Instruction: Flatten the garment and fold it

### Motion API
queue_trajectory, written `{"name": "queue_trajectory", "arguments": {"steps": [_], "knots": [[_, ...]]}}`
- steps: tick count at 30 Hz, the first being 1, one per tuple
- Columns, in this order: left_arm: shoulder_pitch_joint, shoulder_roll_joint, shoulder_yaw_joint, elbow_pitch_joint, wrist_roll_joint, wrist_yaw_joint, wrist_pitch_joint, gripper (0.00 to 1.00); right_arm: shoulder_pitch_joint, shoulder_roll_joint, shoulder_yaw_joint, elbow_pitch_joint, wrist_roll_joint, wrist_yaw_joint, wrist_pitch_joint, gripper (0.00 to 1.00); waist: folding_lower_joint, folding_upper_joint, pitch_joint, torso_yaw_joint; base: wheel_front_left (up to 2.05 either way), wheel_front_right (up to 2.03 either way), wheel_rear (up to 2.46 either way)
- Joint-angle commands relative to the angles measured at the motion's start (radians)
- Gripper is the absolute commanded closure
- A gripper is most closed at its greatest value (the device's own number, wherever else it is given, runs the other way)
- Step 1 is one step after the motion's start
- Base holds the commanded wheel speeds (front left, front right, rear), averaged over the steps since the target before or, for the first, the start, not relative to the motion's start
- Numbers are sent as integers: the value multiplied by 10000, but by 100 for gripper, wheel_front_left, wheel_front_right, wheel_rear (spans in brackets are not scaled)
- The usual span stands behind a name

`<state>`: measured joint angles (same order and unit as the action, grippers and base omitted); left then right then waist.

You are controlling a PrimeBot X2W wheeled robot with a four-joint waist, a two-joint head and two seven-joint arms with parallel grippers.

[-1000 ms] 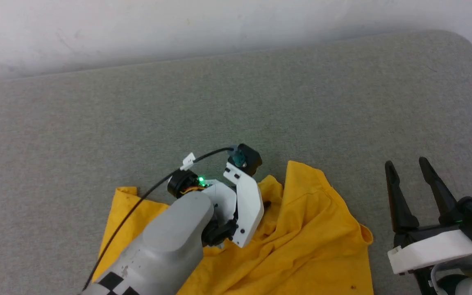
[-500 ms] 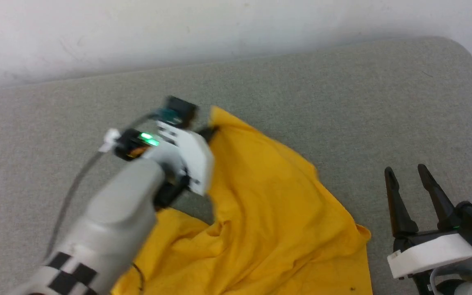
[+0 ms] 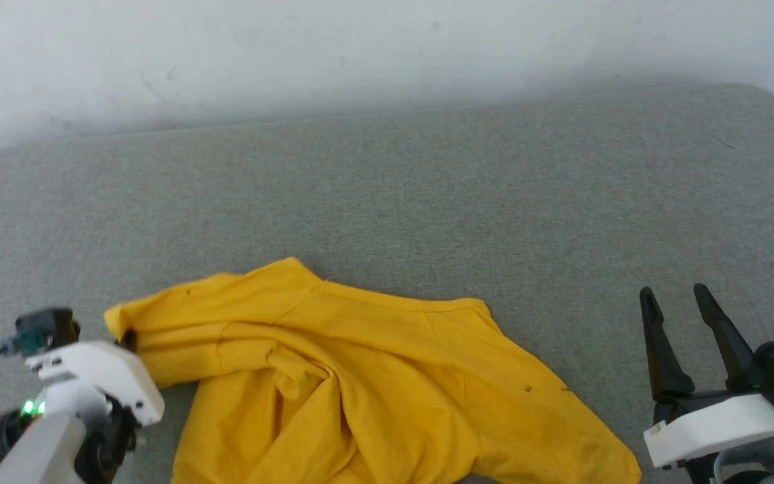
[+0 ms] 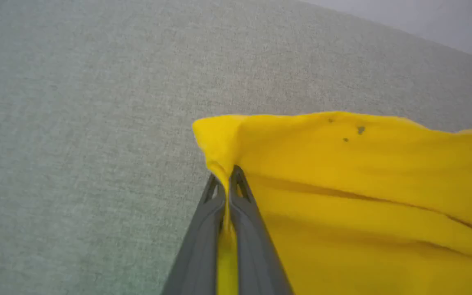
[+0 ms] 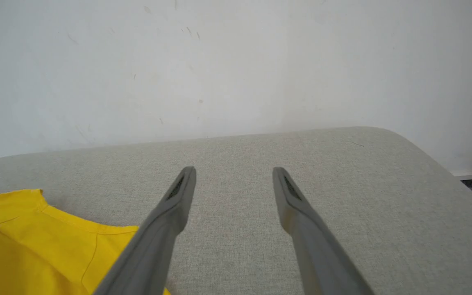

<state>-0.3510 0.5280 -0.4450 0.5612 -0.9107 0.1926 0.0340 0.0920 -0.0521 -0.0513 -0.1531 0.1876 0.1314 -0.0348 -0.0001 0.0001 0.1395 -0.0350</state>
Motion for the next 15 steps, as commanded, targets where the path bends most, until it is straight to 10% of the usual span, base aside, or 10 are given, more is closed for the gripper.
{"name": "queue_trajectory", "arguments": {"steps": [1,4,5,6,15], "knots": [[319,47,143,-134,-144,120,-125,100,37,18,-22,-85,3,-7,44,0,1,-1,16,97,0,0,0],[988,-102,318,-581,-441,235,-317,94,13,18,-78,-195,-36,-7,92,0,1,-1,16,241,0,0,0],[1140,-153,322,-750,-477,246,-381,58,12,18,-85,-225,-51,-7,114,0,1,-1,3,288,0,0,0],[1246,-203,354,-918,-499,264,-508,0,17,18,-87,-252,-61,-7,138,0,1,-1,-13,329,0,0,0],[1849,102,624,-2711,-61,778,-1582,0,218,18,-82,-493,-149,-7,369,0,1,-1,-433,493,0,0,0]]}}
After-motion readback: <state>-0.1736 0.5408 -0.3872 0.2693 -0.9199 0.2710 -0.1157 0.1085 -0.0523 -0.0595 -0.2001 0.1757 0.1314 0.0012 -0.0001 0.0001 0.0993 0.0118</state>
